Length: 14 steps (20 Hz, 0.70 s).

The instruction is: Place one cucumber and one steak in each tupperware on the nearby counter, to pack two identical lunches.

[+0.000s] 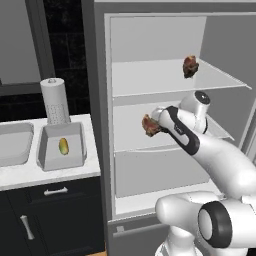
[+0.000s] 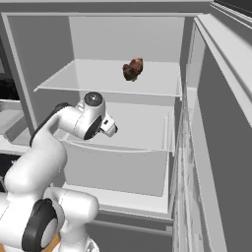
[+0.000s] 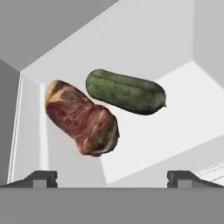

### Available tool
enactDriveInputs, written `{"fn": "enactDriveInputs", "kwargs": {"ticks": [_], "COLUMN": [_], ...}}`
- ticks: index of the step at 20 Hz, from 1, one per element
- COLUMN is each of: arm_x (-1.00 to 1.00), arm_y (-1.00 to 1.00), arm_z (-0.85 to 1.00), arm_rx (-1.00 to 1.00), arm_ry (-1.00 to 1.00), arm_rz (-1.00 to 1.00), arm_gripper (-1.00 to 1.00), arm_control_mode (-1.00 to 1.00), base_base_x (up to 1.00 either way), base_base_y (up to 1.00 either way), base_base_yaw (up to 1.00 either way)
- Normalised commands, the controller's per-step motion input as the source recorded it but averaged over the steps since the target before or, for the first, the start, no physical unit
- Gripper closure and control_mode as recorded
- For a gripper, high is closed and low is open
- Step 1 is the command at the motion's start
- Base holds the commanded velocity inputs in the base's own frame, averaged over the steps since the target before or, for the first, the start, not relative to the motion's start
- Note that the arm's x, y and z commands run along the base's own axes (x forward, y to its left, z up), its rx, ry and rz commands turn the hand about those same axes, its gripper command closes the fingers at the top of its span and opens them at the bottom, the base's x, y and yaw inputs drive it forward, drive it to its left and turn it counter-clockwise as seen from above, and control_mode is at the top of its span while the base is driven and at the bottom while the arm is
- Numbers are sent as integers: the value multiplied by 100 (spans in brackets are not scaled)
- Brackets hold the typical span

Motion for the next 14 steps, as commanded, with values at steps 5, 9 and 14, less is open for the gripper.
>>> {"fn": "enactDriveInputs", "kwargs": {"ticks": [5,9,14], "arm_x": [37,31,13], "arm_y": [12,8,0], "arm_z": [-2,-2,-8], "arm_rx": [0,0,0], "arm_ry": [-1,0,0], "arm_rz": [0,0,-1], "arm_gripper": [-100,-100,-100], "arm_control_mode": [-100,-100,-100], "base_base_x": [0,0,0], "base_base_y": [0,0,0], "base_base_yaw": [0,0,0]}}
